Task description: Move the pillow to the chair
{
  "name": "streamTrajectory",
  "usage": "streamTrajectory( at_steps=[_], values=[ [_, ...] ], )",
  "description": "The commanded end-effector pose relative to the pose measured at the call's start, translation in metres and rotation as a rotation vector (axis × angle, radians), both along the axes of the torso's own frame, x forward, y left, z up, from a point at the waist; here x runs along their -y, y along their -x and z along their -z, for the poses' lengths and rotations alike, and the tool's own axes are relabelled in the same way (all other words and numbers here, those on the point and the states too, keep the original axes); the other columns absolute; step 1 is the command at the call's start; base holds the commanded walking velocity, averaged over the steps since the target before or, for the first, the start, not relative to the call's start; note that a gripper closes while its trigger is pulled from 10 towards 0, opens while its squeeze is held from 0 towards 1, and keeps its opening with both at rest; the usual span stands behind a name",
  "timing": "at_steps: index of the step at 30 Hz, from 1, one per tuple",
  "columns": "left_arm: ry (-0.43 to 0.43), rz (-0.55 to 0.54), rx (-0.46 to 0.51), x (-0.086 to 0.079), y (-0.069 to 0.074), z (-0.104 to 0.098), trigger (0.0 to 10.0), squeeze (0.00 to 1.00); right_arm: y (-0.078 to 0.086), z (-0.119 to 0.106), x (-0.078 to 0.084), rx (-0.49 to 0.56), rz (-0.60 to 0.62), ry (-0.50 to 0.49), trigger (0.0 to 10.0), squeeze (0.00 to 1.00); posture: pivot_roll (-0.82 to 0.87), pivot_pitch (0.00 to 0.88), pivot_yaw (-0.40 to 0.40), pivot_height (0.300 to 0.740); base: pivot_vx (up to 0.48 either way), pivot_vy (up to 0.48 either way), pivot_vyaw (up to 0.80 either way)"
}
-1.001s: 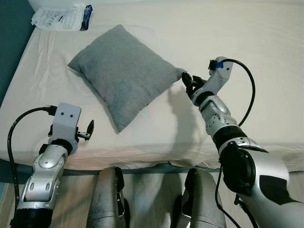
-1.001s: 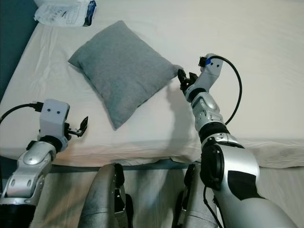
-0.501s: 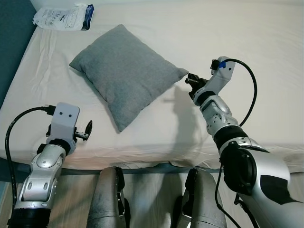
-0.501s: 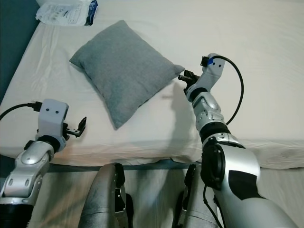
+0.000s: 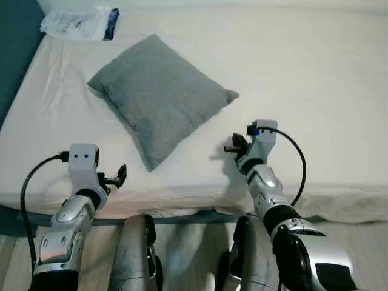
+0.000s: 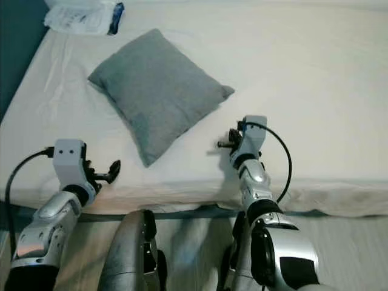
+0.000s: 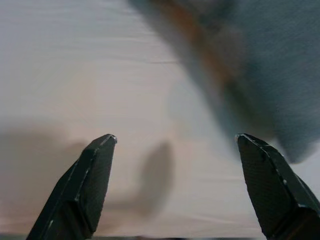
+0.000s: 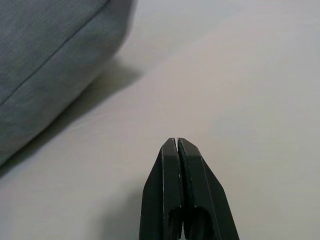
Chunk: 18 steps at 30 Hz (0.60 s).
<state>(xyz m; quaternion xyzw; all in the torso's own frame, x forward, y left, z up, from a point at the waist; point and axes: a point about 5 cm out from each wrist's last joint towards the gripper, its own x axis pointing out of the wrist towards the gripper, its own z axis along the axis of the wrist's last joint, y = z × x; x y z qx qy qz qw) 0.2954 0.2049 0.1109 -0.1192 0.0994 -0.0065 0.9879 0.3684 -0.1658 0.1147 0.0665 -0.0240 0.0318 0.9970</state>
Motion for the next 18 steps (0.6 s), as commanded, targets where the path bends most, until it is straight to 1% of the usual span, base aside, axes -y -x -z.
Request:
streamTrajectory(
  at_steps=[1, 2, 4, 6, 7, 8, 9, 10, 11, 12, 13, 14, 16, 17, 18],
  values=[
    [0.136, 0.011, -0.020, 0.009, -0.001, 0.009, 10.0, 1.00, 0.007, 0.007, 0.010, 0.001, 0.054, 0.040, 10.0, 0.00, 0.08, 0.177, -0.041, 0.562, 0.000, 0.000, 0.00],
    [0.136, 0.011, -0.020, 0.009, -0.001, 0.009, 10.0, 1.00, 0.007, 0.007, 0.010, 0.001, 0.054, 0.040, 10.0, 0.00, 0.08, 0.177, -0.041, 0.562, 0.000, 0.000, 0.00],
    [0.252, 0.048, -0.011, 0.023, -0.005, 0.007, 10.0, 1.00, 0.010, 0.011, 0.017, -0.009, 0.086, 0.070, 10.0, 0.00, 0.08, 0.169, -0.044, 0.562, 0.000, 0.000, 0.00],
    [0.252, 0.048, -0.011, 0.023, -0.005, 0.007, 10.0, 1.00, 0.010, 0.011, 0.017, -0.009, 0.086, 0.070, 10.0, 0.00, 0.08, 0.169, -0.044, 0.562, 0.000, 0.000, 0.00],
    [0.329, 0.099, -0.015, 0.036, -0.007, 0.007, 10.0, 1.00, 0.011, 0.012, 0.019, -0.018, 0.094, 0.084, 10.0, 0.00, 0.08, 0.165, -0.043, 0.562, 0.000, 0.000, 0.00],
    [0.347, 0.115, -0.030, 0.042, -0.008, 0.009, 10.0, 1.00, 0.011, 0.013, 0.020, -0.026, 0.103, 0.077, 10.0, 0.00, 0.07, 0.168, -0.038, 0.562, 0.000, 0.000, 0.00],
    [0.358, 0.123, -0.043, 0.046, -0.009, 0.010, 10.0, 1.00, 0.011, 0.014, 0.020, -0.026, 0.112, 0.077, 10.0, 0.00, 0.07, 0.168, -0.038, 0.562, 0.000, 0.000, 0.00],
    [0.358, 0.123, -0.043, 0.046, -0.009, 0.010, 10.0, 1.00, 0.011, 0.014, 0.020, -0.026, 0.112, 0.077, 10.0, 0.00, 0.07, 0.168, -0.038, 0.562, 0.000, 0.000, 0.00],
    [0.363, 0.123, -0.066, 0.050, -0.010, 0.014, 10.0, 1.00, 0.011, 0.013, 0.020, -0.024, 0.117, 0.073, 10.0, 0.00, 0.07, 0.171, -0.031, 0.562, 0.000, 0.000, 0.00],
    [0.363, 0.123, -0.066, 0.050, -0.010, 0.014, 10.0, 1.00, 0.011, 0.013, 0.020, -0.024, 0.117, 0.073, 10.0, 0.00, 0.07, 0.171, -0.031, 0.562, 0.000, 0.000, 0.00],
    [0.364, 0.133, -0.089, 0.056, -0.013, 0.019, 10.0, 1.00, 0.010, 0.012, 0.019, -0.019, 0.119, 0.069, 10.0, 0.00, 0.07, 0.176, -0.027, 0.562, 0.000, 0.000, 0.00],
    [0.364, 0.133, -0.089, 0.056, -0.013, 0.019, 10.0, 1.00, 0.010, 0.012, 0.019, -0.019, 0.119, 0.069, 10.0, 0.00, 0.07, 0.176, -0.027, 0.562, 0.000, 0.000, 0.00],
    [0.373, 0.149, -0.123, 0.070, -0.021, 0.027, 10.0, 1.00, 0.008, 0.008, 0.017, -0.008, 0.118, 0.059, 10.0, 0.00, 0.06, 0.180, -0.024, 0.562, 0.000, 0.000, 0.00],
    [0.373, 0.149, -0.123, 0.070, -0.021, 0.027, 10.0, 1.00, 0.008, 0.008, 0.017, -0.008, 0.118, 0.059, 10.0, 0.00, 0.06, 0.180, -0.024, 0.562, 0.000, 0.000, 0.00],
    [0.370, 0.153, -0.130, 0.077, -0.026, 0.030, 10.0, 0.44, 0.008, 0.006, 0.017, -0.004, 0.120, 0.061, 10.0, 0.00, 0.05, 0.181, -0.021, 0.562, 0.000, 0.000, 0.00]
  ],
)
